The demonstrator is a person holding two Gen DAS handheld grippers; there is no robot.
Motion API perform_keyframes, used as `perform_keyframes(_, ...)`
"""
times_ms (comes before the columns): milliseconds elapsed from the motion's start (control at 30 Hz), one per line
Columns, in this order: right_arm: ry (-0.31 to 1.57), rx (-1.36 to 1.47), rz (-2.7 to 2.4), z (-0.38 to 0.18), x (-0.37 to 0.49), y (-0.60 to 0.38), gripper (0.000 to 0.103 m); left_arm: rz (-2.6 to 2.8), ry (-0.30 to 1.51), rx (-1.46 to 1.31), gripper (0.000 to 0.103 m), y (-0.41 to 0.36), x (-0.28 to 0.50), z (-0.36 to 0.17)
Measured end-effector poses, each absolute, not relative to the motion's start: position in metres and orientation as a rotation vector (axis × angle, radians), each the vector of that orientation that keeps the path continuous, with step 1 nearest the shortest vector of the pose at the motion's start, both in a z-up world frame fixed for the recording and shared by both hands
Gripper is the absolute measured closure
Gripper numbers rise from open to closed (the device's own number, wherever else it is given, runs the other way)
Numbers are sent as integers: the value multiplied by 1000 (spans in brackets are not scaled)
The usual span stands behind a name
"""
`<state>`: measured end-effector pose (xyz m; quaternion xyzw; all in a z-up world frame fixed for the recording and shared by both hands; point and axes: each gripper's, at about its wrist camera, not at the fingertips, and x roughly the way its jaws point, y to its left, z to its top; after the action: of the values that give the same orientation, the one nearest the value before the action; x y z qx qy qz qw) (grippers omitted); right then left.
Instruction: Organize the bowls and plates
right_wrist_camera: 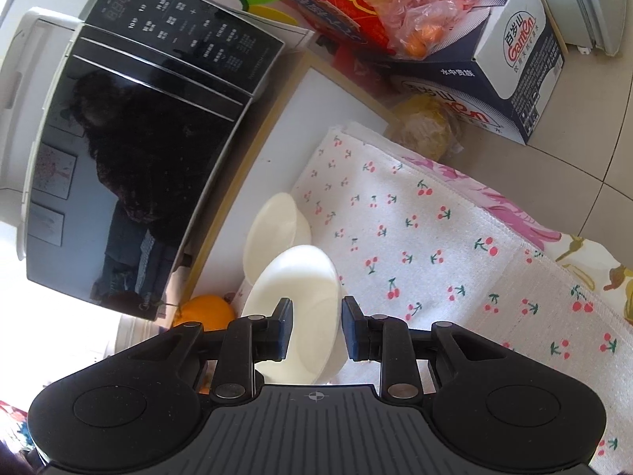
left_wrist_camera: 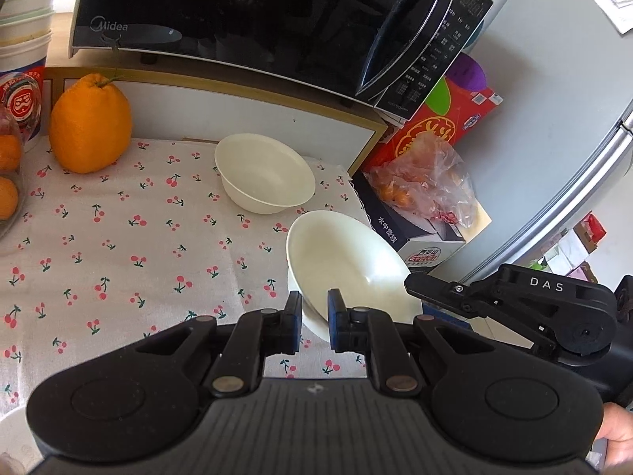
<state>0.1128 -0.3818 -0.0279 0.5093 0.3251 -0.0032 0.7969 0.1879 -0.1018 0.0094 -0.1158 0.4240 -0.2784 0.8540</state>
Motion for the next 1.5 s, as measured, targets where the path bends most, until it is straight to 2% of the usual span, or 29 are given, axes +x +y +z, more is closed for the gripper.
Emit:
perform_keyframes(333, 675, 1114, 80, -4, 90, -377, 77, -555, 899, -282, 91, -85, 163, 26)
perform_keyframes(667, 760, 996, 93, 11, 65, -367, 77, -561, 854, -303, 91, -74, 124, 27)
perform_keyframes(1500, 945, 864, -22, -3, 45, -353, 74, -563, 979, -166, 90, -87, 103, 1)
